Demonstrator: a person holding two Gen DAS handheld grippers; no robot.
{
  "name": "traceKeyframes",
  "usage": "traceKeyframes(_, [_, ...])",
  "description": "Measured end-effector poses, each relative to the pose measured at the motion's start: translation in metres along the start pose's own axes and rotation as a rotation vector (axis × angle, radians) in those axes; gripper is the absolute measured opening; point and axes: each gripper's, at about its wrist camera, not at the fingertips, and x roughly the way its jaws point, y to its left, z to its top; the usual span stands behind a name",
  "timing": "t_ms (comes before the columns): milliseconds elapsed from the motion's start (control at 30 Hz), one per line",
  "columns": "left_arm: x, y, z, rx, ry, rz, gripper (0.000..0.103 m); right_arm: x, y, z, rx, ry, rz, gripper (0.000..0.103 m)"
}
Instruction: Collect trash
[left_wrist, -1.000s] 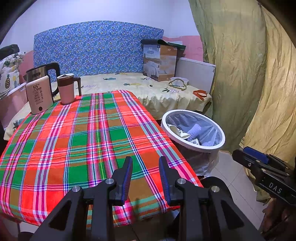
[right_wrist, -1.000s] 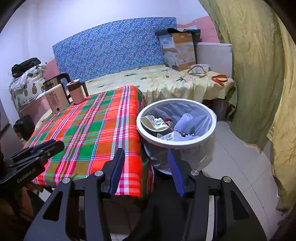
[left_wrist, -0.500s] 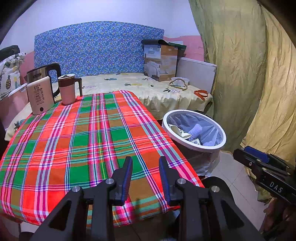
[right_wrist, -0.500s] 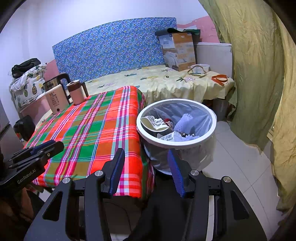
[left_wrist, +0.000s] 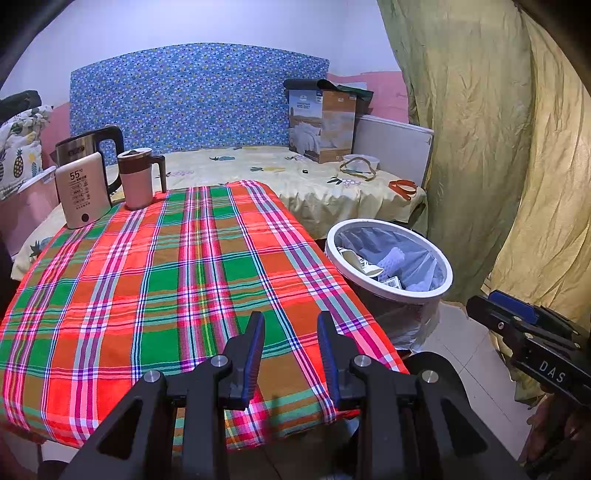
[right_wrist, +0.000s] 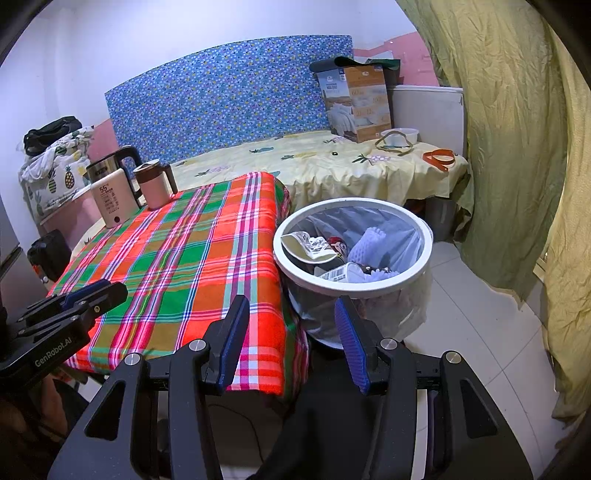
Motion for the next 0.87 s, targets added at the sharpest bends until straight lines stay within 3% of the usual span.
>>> traceKeyframes(867, [0.0001,-0.0022,-0.0007,-0.009,0.001,0.004,0.029,0.0006,0.0049,-0.0004,0.004,0.003,0.002,0.05])
